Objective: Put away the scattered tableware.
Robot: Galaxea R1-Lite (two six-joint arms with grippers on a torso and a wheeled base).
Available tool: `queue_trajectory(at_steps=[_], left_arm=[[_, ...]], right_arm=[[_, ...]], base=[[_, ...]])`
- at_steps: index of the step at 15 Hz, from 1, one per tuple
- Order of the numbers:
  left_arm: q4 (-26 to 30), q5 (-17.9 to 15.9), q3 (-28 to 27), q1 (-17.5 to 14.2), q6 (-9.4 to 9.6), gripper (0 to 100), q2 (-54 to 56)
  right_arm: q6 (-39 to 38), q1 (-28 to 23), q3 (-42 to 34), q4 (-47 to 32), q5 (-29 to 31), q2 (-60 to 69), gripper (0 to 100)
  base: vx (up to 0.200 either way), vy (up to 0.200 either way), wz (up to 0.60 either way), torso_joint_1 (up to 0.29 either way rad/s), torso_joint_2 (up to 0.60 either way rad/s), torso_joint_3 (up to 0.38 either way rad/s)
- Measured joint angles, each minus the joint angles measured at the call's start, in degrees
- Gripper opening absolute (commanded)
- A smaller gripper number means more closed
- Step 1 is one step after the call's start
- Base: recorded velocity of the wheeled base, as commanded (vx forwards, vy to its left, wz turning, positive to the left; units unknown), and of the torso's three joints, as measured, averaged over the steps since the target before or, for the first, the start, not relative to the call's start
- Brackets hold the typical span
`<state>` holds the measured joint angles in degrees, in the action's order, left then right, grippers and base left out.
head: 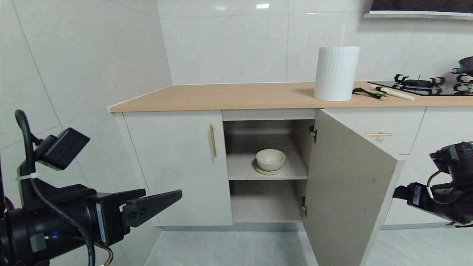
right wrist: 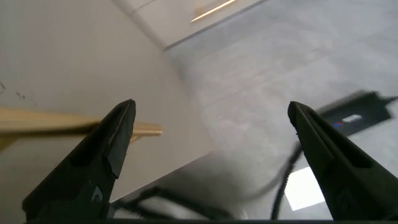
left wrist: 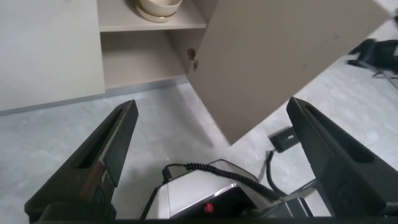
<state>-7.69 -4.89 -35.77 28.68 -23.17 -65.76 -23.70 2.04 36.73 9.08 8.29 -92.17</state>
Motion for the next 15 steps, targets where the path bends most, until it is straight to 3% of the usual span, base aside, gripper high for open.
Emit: queue_trajectory(at_steps=[5, 9, 15], left_arm=[[-0.02, 0.00, -0.22, -0.02, -0.02, 100, -0.06], [0.22, 0.95, -0.87, -0.11, 0.00, 100, 0.33], [0.26, 2.29, -1.41, -0.11, -0.02, 100, 1.29]], right_arm=[[-0.30, 9.90, 1.77, 1.17, -0.17, -4.82, 100], [2.57, 16.94, 8.11, 2.29, -0.90, -13.78, 100], [4.33, 21.14, 18.04, 1.94, -4.82, -21.31, 100]], base=[[0.000, 0.000, 0.00, 0.000, 0.00, 0.000], [0.000, 0.000, 0.00, 0.000, 0.00, 0.000], [0.000, 0.000, 0.00, 0.000, 0.00, 0.000]])
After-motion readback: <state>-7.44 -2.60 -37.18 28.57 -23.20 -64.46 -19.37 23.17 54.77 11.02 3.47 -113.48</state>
